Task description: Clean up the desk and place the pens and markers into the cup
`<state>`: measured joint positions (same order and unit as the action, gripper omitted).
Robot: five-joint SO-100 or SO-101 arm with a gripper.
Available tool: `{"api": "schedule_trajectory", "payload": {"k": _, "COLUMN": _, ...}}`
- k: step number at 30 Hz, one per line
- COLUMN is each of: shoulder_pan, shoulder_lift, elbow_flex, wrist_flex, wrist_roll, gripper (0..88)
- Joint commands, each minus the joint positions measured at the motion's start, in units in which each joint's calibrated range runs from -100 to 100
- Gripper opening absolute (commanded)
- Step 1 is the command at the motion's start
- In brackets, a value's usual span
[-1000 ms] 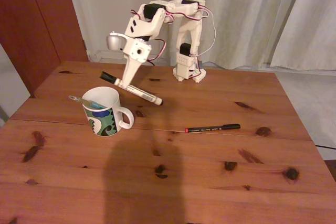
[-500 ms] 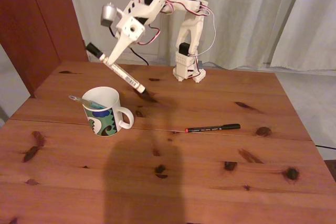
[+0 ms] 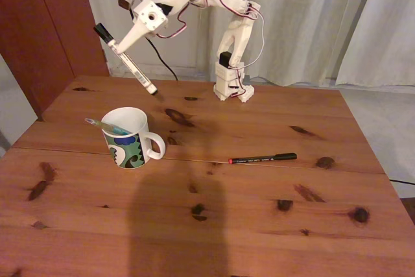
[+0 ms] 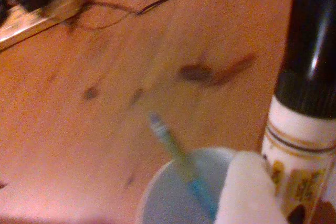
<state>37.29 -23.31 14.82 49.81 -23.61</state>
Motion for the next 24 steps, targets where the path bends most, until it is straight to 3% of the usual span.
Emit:
{"api": "schedule_trajectory", "payload": {"k": 1, "shoulder_pan": 1.75, "shoulder_lift": 1.09, "elbow_flex": -3.01, "wrist_flex": -1.68, "wrist_roll": 1.56, "gripper": 0.9}}
{"api": "schedule_trajectory", "payload": {"k": 10, "shoulder_pan": 2.23, "shoulder_lift": 7.21, "elbow_flex": -4.27, "wrist_flex": -1.77, "wrist_roll": 4.13, "gripper": 0.9}}
{"api": "schedule_trajectory", "payload": {"k": 24, "shoulder_pan": -0.74, "shoulder_lift": 17.39, "elbow_flex": -22.03, "wrist_flex": -1.77, "wrist_roll": 1.30, "gripper": 0.9}}
